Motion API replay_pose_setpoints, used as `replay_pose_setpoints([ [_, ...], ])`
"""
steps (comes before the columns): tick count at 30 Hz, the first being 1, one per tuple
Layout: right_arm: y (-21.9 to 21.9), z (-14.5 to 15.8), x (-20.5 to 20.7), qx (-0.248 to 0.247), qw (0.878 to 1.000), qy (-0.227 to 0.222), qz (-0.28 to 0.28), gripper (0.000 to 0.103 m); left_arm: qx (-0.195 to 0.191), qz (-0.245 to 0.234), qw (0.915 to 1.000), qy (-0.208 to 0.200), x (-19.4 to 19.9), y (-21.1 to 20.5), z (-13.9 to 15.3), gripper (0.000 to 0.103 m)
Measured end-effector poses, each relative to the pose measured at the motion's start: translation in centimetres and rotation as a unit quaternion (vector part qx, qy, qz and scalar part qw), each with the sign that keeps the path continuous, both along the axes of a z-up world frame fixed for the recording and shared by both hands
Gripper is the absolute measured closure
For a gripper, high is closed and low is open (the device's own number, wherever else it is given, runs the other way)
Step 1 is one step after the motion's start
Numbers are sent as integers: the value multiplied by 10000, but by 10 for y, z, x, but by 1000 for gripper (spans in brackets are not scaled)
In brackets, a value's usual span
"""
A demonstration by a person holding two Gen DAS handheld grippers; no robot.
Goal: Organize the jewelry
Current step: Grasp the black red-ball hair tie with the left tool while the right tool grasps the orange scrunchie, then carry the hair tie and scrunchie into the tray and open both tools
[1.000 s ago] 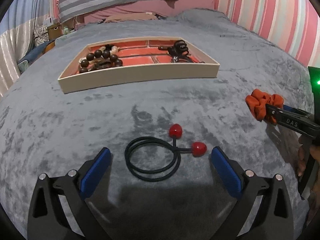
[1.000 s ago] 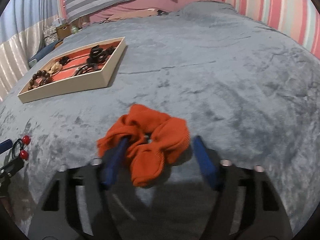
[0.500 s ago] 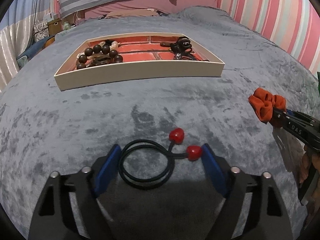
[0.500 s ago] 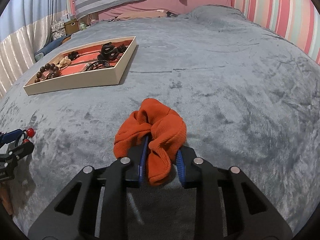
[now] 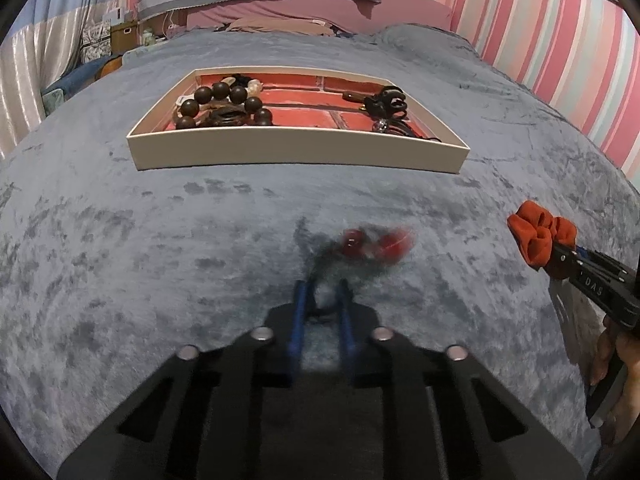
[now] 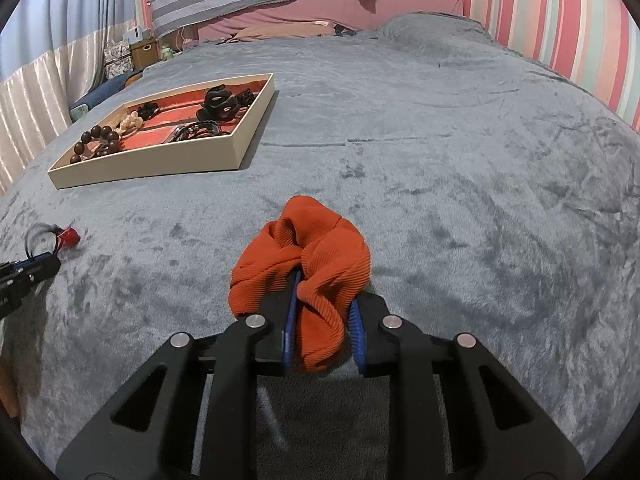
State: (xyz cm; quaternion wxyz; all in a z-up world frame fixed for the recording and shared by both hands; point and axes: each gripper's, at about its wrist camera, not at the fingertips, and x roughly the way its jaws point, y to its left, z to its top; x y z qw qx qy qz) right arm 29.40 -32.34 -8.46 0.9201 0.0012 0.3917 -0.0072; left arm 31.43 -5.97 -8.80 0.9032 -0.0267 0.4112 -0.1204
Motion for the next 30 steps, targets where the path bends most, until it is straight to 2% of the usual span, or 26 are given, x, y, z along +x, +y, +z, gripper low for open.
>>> replay_pose_setpoints([
  [6, 0, 1, -2, -5, 10000, -15, 4, 82, -9, -47, 10000, -16, 1, 1, 1, 96],
  [16, 2, 9, -3, -28, 9999, -162, -20, 85, 12, -111, 9994, -330, -5, 1, 18, 97],
  [22, 6, 24, 2, -19, 9995, -300, -71, 86, -57, -139, 9982, -576, 6, 8, 43, 98],
  [30, 24, 63, 28, 141, 9978, -643, -62, 87, -144, -79, 9949, -996, 36, 27, 89, 98],
])
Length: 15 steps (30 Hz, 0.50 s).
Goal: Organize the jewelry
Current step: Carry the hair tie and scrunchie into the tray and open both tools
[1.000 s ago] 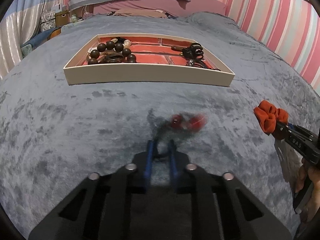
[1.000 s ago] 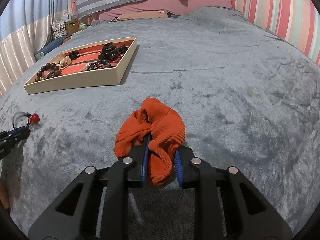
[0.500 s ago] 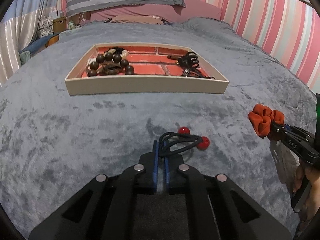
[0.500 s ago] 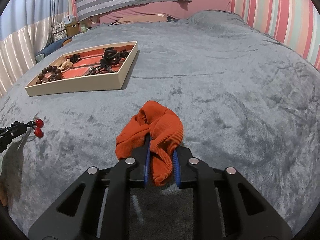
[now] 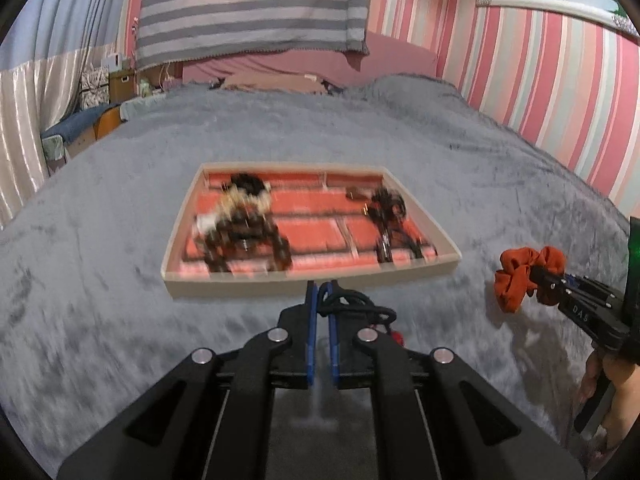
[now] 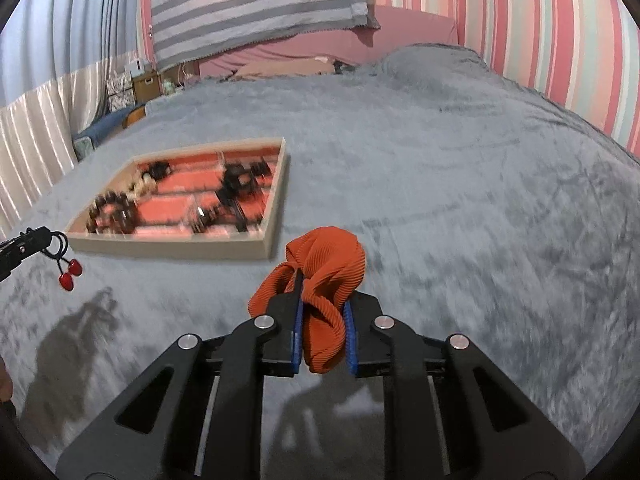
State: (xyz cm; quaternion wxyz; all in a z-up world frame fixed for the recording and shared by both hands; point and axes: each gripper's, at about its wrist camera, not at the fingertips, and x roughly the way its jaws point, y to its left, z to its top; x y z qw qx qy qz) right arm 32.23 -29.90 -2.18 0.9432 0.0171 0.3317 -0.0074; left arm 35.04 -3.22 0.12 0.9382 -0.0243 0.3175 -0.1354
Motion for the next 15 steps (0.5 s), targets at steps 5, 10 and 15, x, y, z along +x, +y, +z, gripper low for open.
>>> replay_pose_setpoints([
  [5, 24, 23, 32, 134, 9996, -187, 147, 87, -13, 86, 9997, -246, 35, 9, 28, 97],
  [10, 62, 36, 70, 121, 9987, -296, 398, 87, 56, 134, 9994, -311, 73, 12, 32, 98],
  [15, 92, 27, 112, 136, 9981, -199, 575, 87, 39, 202, 9997, -154, 116, 20, 15, 98],
])
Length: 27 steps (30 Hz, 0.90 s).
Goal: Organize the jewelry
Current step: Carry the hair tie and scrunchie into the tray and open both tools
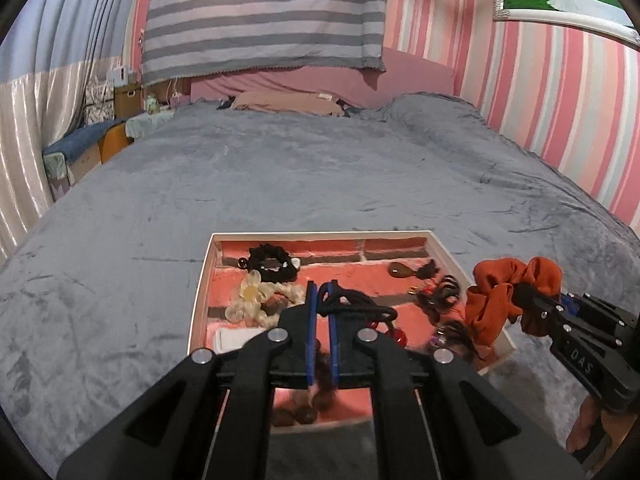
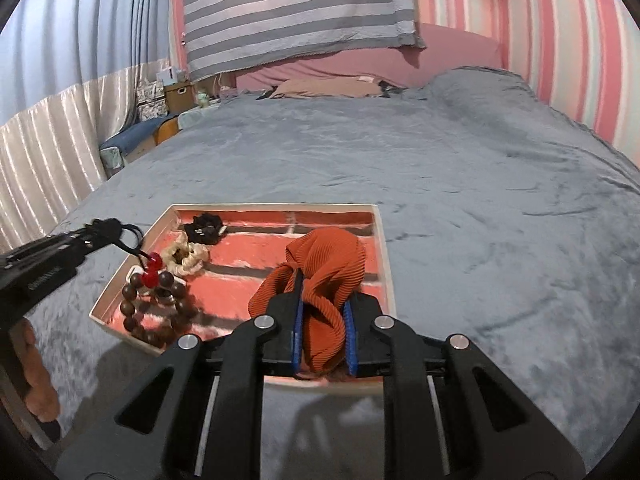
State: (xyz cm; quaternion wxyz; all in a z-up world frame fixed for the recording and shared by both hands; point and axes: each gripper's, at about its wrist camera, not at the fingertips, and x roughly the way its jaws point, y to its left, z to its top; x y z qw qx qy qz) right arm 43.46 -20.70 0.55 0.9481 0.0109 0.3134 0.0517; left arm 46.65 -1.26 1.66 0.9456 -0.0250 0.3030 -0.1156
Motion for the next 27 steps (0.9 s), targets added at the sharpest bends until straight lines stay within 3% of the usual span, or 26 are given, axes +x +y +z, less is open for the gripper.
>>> replay_pose_setpoints([
  [5, 15, -26, 30, -82, 9997, 245, 53, 87, 203, 111, 9993, 284, 33, 9, -33, 98],
  [11, 14, -56, 43, -104, 9986, 507, -52, 86, 349, 222, 9980, 488, 41, 20, -63, 97],
  [18, 9, -64, 42, -56, 9979, 649, -52, 79, 330, 92, 9980, 536, 29, 20, -67, 92],
  [21, 8, -64, 40, -65, 9971, 757, -18, 72, 339, 32, 9980, 533, 18, 21, -66, 79],
  [23, 9, -62, 38, -101, 9964, 846, 24, 72, 416, 45, 9979, 503, 10, 22, -64, 62],
  [25, 9, -59, 34, -120, 9960, 884, 44, 69, 443, 19, 9978, 489, 3, 22, -62, 59],
  [27, 7, -56, 30, -62, 9955, 944, 48, 58, 467, 3, 9976, 511, -3, 22, -60, 57],
])
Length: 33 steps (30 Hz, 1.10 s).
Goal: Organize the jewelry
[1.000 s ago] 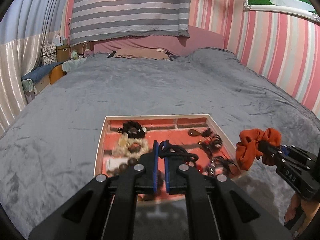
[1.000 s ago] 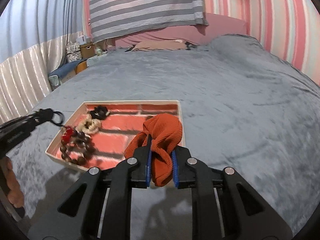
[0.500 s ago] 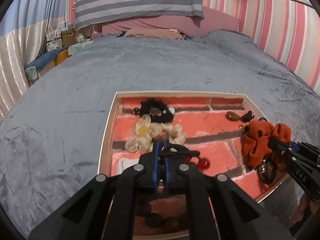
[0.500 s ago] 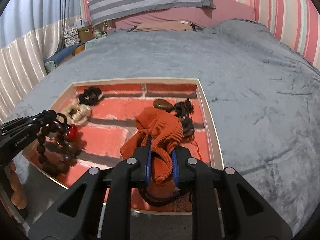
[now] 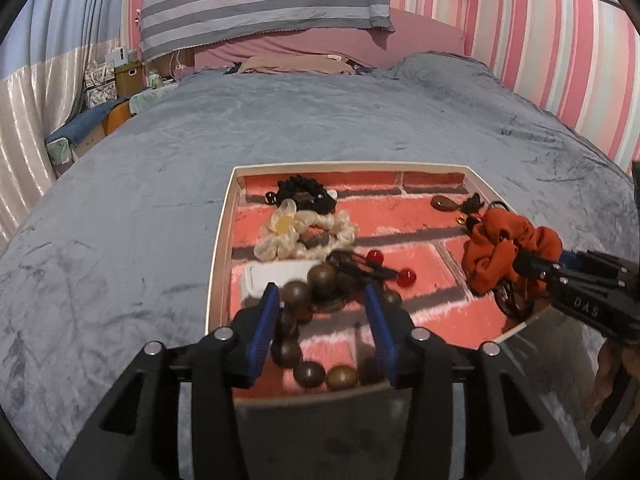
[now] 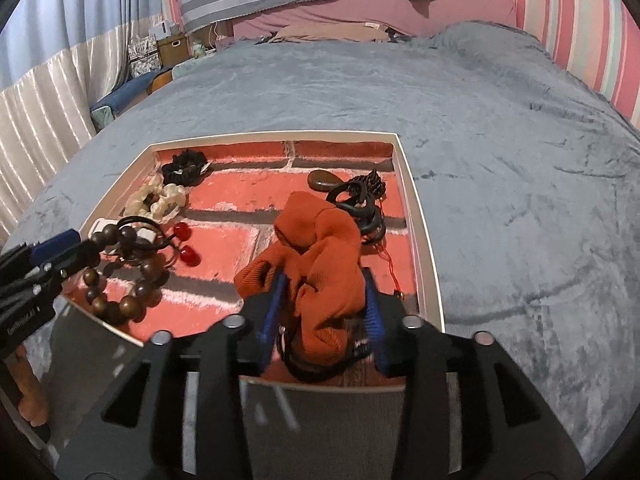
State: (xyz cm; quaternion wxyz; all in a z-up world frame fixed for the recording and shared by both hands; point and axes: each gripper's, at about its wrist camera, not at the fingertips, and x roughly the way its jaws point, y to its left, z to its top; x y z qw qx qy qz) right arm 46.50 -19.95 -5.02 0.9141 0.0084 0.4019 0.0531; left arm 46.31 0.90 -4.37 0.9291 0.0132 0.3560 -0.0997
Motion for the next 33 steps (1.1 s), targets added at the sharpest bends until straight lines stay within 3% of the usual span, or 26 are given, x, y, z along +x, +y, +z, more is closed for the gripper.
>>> replay_pose_setpoints([
  [6, -4, 11, -22, 16, 9998, -178, -80, 23, -88, 72, 9996, -249, -30, 9, 14, 33],
  [12, -7, 23, -49, -78, 9986, -479, -207, 5, -52, 336, 9974, -631, -66, 23, 39, 11],
  [15, -6, 33, -67, -149, 9974, -666, -242, 4, -144, 438, 9961, -751, -86, 31, 51, 10],
  [21, 3, 62, -111, -286, 9934, -1072, -299, 4, 69, 576, 9934, -995, -134, 34, 73, 9],
  [33, 7, 99, -234, -378, 9818, -1816, -402, 4, -265, 880, 9879, -1253, -242, 45, 97, 5],
])
